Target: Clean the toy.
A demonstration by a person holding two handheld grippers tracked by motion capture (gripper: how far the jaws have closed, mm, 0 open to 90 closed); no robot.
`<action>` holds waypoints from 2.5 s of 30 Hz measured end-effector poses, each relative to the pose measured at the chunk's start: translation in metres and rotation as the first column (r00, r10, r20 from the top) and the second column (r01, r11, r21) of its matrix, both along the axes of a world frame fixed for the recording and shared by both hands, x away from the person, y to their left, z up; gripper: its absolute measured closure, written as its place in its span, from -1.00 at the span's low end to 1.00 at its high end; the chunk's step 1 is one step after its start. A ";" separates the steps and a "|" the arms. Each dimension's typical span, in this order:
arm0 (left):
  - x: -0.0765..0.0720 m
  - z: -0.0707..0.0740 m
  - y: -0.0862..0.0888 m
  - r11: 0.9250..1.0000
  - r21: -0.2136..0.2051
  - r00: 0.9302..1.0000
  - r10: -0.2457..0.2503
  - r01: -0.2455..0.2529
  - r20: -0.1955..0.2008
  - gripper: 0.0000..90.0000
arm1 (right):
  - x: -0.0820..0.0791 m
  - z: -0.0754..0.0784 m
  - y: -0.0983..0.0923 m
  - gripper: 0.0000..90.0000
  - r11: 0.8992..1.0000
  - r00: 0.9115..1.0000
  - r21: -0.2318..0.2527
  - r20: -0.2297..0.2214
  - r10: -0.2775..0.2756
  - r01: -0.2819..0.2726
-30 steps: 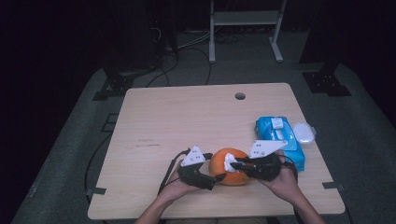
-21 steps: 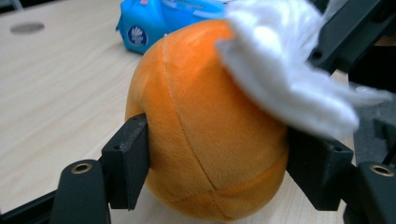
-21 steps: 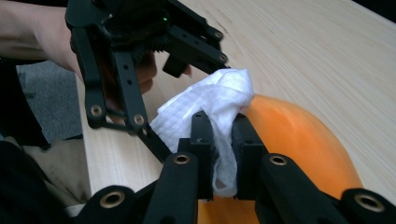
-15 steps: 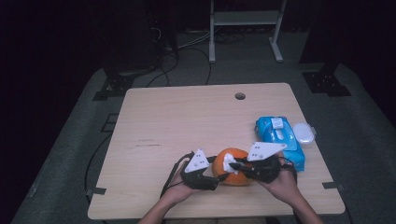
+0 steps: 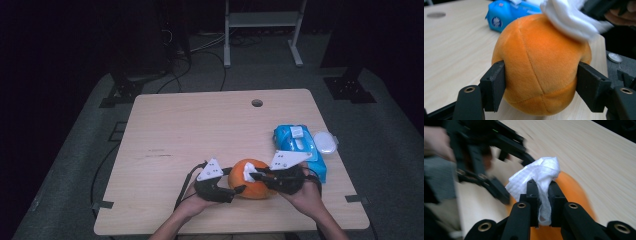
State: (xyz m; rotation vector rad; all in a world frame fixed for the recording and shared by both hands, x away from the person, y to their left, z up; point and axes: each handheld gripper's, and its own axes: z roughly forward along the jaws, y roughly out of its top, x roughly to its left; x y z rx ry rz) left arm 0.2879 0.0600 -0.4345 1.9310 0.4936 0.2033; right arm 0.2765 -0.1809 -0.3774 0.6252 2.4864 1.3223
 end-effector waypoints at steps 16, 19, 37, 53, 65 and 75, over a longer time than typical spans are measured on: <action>0.004 -0.008 -0.003 1.000 0.001 0.999 -0.003 0.003 -0.046 -0.65 | 0.014 -0.006 -0.017 0.80 0.998 0.998 -0.007 -0.024 -0.060 0.060; 0.001 -0.006 -0.002 1.000 0.010 1.000 0.001 -0.001 -0.017 -0.39 | 0.009 -0.004 -0.006 0.80 0.999 0.999 -0.022 -0.007 -0.043 0.043; 0.008 -0.009 0.004 1.000 0.004 0.998 -0.014 0.014 -0.058 -0.61 | 0.017 -0.011 -0.024 0.80 0.996 0.995 0.022 -0.058 -0.082 0.084; 0.012 -0.009 0.008 0.999 -0.040 0.994 -0.019 0.015 -0.111 -0.60 | 0.016 -0.010 -0.019 0.79 0.997 0.996 0.025 -0.050 -0.073 0.075; 0.002 -0.007 0.000 1.000 0.020 0.999 -0.020 0.021 -0.042 -0.35 | 0.000 -0.013 0.022 0.79 0.999 0.999 -0.032 -0.031 0.029 -0.030; -0.003 -0.006 -0.002 0.998 0.049 0.999 -0.038 0.036 0.033 -0.31 | 0.007 -0.005 -0.004 0.80 0.998 0.999 -0.039 -0.006 -0.050 0.050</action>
